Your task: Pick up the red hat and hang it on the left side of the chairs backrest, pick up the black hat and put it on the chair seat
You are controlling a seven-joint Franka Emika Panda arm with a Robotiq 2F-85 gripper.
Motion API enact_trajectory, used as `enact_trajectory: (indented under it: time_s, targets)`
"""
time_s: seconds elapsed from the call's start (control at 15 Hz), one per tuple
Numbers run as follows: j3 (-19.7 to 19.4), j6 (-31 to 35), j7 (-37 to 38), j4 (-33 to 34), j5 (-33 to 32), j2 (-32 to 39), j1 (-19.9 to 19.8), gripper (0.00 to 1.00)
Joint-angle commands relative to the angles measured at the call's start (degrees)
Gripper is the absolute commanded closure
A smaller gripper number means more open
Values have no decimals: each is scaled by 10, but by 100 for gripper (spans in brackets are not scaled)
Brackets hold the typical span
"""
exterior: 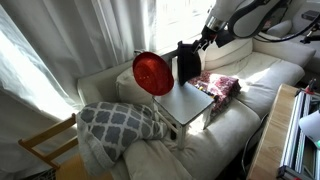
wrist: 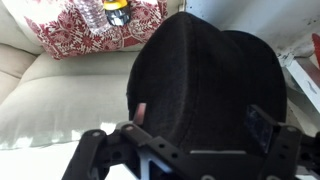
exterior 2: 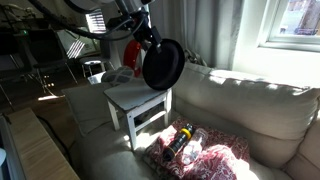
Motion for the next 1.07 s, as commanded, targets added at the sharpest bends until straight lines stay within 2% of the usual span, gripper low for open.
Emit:
enact_trajectory:
  time_s: [0.0,0.07,0.13,0.33,0.47,0.53,0.6,0.67,0.8,1.0]
  targets:
    - [11,42,-65,-10,89,29,-3,14]
    - [32,47,-57,-8,86,36,-24,19]
    - [23,53,-87,-7,125,41,-7,28]
    - [37,58,-115,-2,169,54,-11,57]
    - [43,57,-132,1,190,60,-15,70]
    - [62,58,-132,2,189,61,-36,79]
    - [43,59,-142,4,200,63,-17,86]
    - [62,60,-141,4,196,63,-39,94]
    - [66,59,-146,6,198,64,-45,100]
    - [71,48,-152,5,193,46,-56,98]
